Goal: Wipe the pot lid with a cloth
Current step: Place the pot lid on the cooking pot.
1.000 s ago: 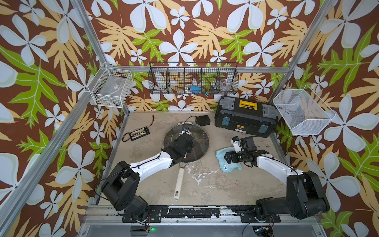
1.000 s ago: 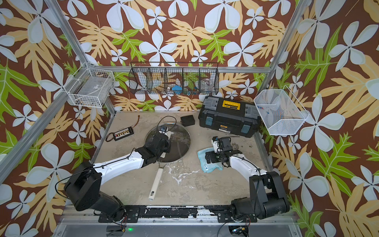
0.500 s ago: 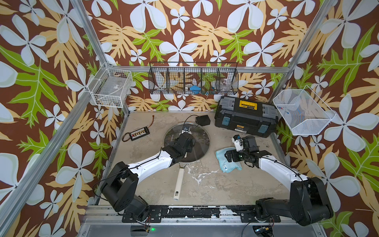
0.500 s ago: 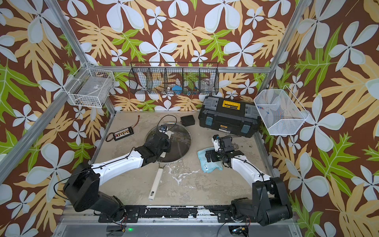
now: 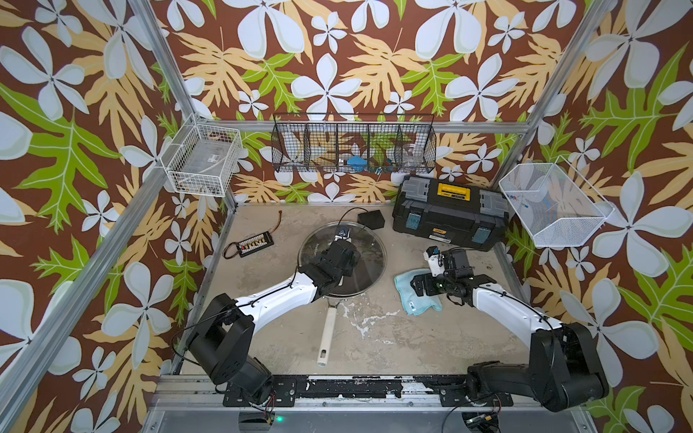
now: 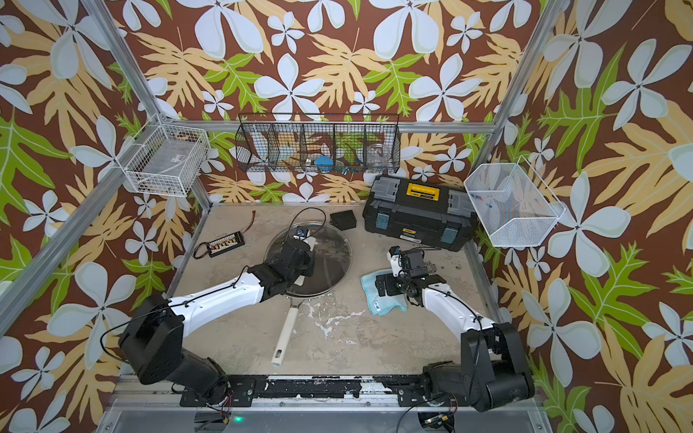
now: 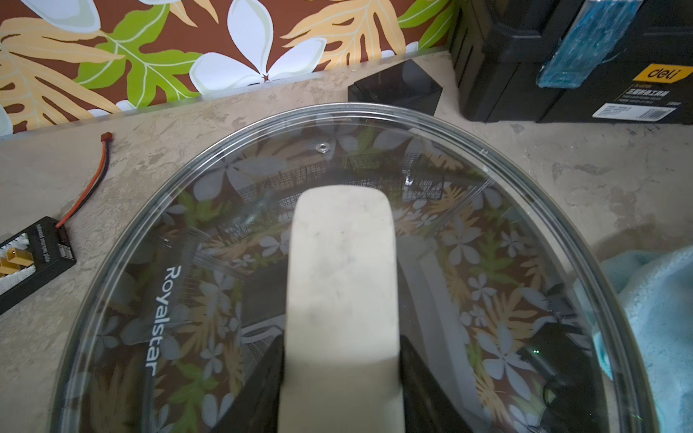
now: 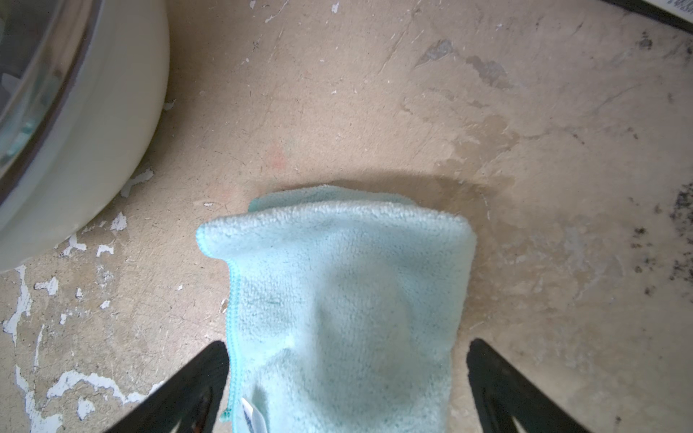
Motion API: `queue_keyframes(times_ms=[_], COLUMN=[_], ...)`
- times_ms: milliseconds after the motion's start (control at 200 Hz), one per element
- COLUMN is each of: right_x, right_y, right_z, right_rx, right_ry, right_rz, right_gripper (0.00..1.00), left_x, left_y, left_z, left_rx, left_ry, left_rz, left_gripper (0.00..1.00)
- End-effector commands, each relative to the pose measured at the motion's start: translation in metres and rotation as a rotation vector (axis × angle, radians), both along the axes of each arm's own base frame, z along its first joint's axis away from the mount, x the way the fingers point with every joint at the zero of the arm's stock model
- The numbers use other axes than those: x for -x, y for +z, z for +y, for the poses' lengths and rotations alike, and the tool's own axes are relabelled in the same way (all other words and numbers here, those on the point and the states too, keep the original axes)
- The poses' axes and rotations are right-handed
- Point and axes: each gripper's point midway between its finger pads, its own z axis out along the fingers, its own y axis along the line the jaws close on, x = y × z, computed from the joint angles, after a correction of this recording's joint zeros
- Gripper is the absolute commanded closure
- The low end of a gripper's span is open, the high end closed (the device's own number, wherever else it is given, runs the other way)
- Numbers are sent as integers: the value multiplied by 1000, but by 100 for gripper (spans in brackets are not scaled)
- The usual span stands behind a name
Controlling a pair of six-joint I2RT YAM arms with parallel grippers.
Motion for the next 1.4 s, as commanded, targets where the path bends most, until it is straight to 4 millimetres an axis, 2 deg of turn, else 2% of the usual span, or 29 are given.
queue_keyframes(times_ms=[0,606,1176,1397], right_x=[-4,-2,-2,-2], right_y=[5,2,-2,-3], right_z=[0,0,-1,-1], right_rx=[2,5,8,8], right_ry=[0,1,-1,1], right_rz=[-20,-13,-3,0], right_gripper=[0,0,0,0], left_x=[-16,-13,-9,-10], left_y=[32,16,16,10], left_z=[-1,5,9,5], left_rx=[77,81,91,93], left_ry=[61,89,104,92], left_rz=[-131,-104,-106,-90], left_gripper=[72,72,73,66])
